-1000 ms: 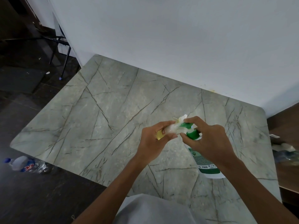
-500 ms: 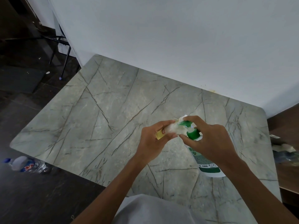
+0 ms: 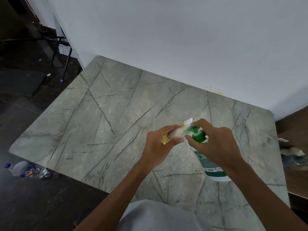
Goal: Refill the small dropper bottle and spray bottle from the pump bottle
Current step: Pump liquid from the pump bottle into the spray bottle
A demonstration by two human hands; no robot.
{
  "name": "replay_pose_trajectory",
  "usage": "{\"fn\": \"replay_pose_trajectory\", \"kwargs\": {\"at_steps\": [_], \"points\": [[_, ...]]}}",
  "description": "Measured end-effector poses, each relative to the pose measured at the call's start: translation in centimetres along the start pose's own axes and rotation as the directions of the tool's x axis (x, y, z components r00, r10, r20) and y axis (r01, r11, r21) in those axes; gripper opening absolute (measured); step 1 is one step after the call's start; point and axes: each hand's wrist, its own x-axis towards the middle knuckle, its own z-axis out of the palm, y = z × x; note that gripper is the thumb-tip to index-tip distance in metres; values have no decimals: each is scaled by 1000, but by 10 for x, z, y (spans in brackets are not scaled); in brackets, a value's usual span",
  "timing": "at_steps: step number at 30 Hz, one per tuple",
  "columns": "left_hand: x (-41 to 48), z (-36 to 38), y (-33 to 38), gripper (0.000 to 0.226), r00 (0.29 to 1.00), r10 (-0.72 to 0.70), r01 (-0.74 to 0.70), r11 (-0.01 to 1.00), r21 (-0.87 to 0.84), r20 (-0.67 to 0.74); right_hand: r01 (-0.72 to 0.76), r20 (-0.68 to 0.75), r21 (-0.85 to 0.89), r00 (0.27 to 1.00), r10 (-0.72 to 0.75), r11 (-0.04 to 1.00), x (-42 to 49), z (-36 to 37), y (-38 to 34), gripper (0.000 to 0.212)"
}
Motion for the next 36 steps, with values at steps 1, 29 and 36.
{"fn": "replay_pose_trajectory", "kwargs": {"at_steps": [1,29,36], "points": [[1,0,1,41,1000,5,-5,1000,-4,-2,2,1,-5,1000,-2,1000,1,-1,0,43],[8,-1,3,43,1000,28,-28,1000,4,-8,12,-15,-13,1000,-12,1000,2,-1,3,54],[8,0,3,43,999,31,-32,999,-4,-20,-9,-45,-22,999,8,1000,-1,3,2,49]]}}
